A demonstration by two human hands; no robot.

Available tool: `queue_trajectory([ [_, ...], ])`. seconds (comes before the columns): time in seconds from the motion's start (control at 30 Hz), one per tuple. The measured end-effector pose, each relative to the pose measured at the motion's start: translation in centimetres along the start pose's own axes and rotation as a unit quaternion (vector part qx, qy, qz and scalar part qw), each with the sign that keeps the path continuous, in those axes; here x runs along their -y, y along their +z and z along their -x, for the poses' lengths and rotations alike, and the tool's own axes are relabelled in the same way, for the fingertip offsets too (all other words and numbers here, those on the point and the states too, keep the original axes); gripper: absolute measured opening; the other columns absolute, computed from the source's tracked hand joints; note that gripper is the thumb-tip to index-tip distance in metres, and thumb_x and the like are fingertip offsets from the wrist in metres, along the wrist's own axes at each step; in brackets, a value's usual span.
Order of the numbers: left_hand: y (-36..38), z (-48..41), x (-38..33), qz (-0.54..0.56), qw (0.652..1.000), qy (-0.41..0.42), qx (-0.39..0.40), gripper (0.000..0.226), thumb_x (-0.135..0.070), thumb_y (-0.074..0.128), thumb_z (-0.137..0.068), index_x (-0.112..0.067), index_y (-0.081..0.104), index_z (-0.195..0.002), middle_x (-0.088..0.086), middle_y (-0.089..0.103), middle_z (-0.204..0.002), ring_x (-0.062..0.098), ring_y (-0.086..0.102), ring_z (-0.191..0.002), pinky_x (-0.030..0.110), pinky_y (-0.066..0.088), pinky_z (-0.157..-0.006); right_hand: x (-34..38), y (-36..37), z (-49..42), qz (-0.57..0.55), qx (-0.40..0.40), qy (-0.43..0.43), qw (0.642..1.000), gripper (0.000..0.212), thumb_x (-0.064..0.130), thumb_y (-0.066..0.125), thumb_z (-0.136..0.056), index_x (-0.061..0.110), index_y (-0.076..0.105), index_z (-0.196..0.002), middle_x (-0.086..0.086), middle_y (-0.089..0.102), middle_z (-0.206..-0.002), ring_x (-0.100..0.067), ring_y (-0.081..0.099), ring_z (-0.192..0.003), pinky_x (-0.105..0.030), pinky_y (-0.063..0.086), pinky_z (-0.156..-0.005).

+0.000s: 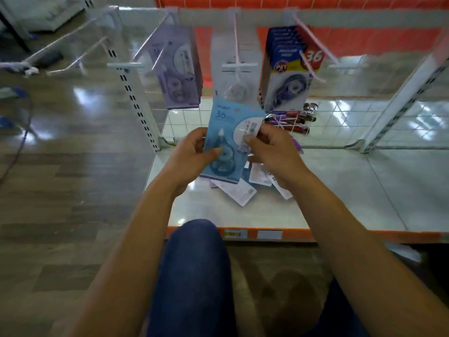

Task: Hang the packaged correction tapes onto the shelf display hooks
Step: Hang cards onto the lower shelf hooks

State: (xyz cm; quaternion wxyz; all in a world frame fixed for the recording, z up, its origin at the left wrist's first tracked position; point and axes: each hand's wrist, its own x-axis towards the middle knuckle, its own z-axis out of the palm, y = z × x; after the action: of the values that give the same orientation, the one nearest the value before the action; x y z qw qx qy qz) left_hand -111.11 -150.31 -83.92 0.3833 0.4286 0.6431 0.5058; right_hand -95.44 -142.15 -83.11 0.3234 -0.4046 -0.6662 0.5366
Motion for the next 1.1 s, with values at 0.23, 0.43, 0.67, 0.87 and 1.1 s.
queue_trajectory([
  [0.23,-4.9,1.7,-1.0,0.049,0.993,0.036,-0.102,0.020,-0.015,0.057,-0.095,-0.017,0.052,-0.114,-0.005,0.068,-0.094,0.008,0.069,-0.080,0.023,0.057,-0.065,3.8,5.9,-0.9,-0.003,0.046,-0.036,0.998,0.008,0.012,0.056,-0.094,0.016,0.062,-0.099,-0.002,0.068,-0.093,-0.015,0.067,-0.080,-0.023,0.055,-0.061],
  [0.43,-10.0,2.6,-1.4,0.029,0.970,0.061,-0.232,0.009,-0.031,0.057,-0.095,-0.022,0.056,-0.098,-0.005,0.067,-0.086,0.011,0.068,-0.075,0.031,0.059,-0.070,7.4,11.6,-1.7,-0.020,0.115,-0.055,0.992,0.012,0.011,0.057,-0.094,0.015,0.064,-0.104,0.001,0.069,-0.094,-0.015,0.068,-0.080,-0.025,0.057,-0.064],
  [0.67,-14.4,4.9,-0.7,-0.004,0.939,0.102,-0.327,0.026,-0.045,0.055,-0.092,-0.020,0.056,-0.100,0.000,0.068,-0.093,0.022,0.070,-0.085,0.051,0.057,-0.077,9.6,17.0,-1.0,-0.016,0.149,-0.098,0.984,0.019,0.012,0.057,-0.093,0.007,0.064,-0.110,-0.010,0.070,-0.107,-0.021,0.070,-0.089,-0.037,0.060,-0.075],
  [0.87,-16.5,5.5,-0.6,0.012,0.932,0.117,-0.342,0.027,-0.046,0.052,-0.089,-0.021,0.056,-0.099,-0.003,0.068,-0.090,0.021,0.069,-0.085,0.049,0.058,-0.077,10.8,19.6,-1.2,0.037,0.133,-0.135,0.981,0.020,0.018,0.059,-0.092,0.010,0.066,-0.110,-0.006,0.071,-0.106,-0.018,0.069,-0.091,-0.041,0.059,-0.076],
  [1.1,-17.1,4.2,-0.5,0.042,0.938,0.101,-0.329,0.010,-0.035,0.053,-0.096,-0.026,0.058,-0.095,-0.002,0.070,-0.090,0.019,0.071,-0.085,0.048,0.058,-0.079,10.6,20.5,-2.3,0.058,0.108,-0.136,0.983,0.020,0.019,0.059,-0.093,0.010,0.065,-0.109,-0.007,0.071,-0.106,-0.019,0.070,-0.090,-0.044,0.059,-0.076],
])
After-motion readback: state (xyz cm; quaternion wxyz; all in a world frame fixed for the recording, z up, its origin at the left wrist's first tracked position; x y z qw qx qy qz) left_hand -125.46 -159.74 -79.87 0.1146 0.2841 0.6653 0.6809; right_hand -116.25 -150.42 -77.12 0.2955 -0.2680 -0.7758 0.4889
